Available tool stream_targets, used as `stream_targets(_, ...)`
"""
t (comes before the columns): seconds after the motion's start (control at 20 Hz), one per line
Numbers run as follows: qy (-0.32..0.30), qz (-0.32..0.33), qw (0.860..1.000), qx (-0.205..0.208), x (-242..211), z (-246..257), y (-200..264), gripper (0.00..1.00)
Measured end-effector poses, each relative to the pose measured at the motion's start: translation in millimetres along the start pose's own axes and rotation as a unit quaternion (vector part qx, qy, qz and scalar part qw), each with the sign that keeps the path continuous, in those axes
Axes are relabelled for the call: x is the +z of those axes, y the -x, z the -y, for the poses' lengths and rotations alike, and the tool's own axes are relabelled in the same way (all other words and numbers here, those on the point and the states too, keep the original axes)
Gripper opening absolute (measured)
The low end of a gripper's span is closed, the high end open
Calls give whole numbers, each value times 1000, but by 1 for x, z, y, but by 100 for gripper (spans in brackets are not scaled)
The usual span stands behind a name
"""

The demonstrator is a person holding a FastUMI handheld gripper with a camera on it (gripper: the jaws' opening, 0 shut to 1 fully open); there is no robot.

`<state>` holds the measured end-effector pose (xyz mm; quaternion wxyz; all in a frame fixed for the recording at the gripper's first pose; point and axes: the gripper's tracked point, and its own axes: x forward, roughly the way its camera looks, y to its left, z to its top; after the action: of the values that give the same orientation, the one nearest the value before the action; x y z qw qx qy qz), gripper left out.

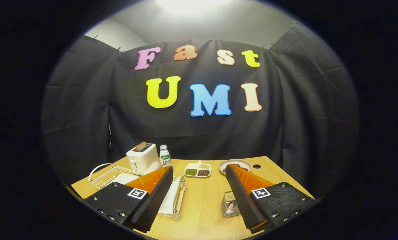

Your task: Take the plate from the dish rack, then take the spoon from the basket and place it into the plate.

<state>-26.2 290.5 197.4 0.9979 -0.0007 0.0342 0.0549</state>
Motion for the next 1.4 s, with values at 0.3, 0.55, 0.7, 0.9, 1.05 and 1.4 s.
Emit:
stream_targets(0.3,-2,-27,1000,-1,-7,-58,-33,98)
stream_targets(0.55,-2,-47,999,-9,-13,-87,-60,98)
stream_targets(0.7,0,-77,997,-28,-30,-93,-81,98)
stream_targets(0.9,15,-120,992,-40,-54,-106,-105,98)
stream_targets(1.05,19,-155,987,-45,-75,-116,-122,98)
stream_targets(1.4,14,-215,974,-64,-108,-123,-139,73)
